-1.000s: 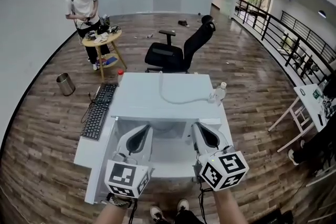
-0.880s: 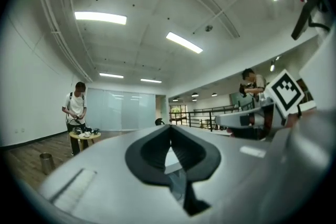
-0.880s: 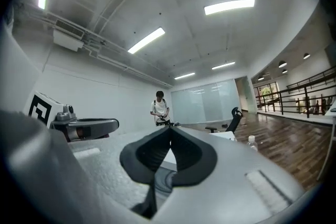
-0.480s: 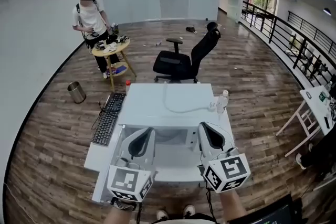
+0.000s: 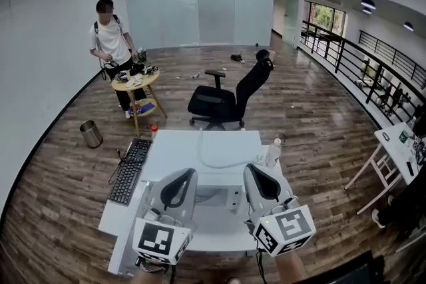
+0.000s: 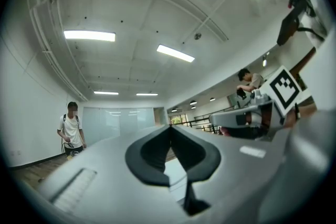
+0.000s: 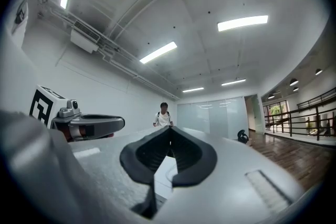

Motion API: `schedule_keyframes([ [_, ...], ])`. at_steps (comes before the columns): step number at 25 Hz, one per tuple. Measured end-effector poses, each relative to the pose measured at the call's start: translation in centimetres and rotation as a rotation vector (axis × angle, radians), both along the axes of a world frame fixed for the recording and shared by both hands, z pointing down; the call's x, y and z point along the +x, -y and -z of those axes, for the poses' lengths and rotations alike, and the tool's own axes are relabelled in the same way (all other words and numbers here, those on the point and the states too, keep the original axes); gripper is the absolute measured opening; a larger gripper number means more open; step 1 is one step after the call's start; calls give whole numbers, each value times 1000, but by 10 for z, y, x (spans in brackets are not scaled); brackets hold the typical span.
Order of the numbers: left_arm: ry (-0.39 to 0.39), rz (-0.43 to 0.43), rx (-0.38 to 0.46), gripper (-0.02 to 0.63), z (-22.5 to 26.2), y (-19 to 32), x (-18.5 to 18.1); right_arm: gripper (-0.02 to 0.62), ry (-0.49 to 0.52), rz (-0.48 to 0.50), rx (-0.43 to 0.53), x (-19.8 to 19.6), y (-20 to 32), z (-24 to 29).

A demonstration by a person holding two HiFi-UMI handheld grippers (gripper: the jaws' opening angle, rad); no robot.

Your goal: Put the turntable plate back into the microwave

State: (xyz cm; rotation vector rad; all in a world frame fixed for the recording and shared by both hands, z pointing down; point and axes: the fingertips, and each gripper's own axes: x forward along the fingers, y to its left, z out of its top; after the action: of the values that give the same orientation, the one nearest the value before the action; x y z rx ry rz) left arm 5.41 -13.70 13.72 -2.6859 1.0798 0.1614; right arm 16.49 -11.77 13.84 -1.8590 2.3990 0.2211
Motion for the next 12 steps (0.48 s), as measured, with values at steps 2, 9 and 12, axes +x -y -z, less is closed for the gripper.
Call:
schedule_keyframes([
  [2, 0, -4, 0, 5, 1, 2, 1, 2, 11, -10, -4, 4, 1, 1],
  [9, 36, 10, -34, 5, -16, 9, -12, 2, 32, -40, -50, 7, 2, -10],
  [12, 17, 4, -68, 5, -21, 10, -20, 2, 20, -38, -45, -1, 1, -12],
])
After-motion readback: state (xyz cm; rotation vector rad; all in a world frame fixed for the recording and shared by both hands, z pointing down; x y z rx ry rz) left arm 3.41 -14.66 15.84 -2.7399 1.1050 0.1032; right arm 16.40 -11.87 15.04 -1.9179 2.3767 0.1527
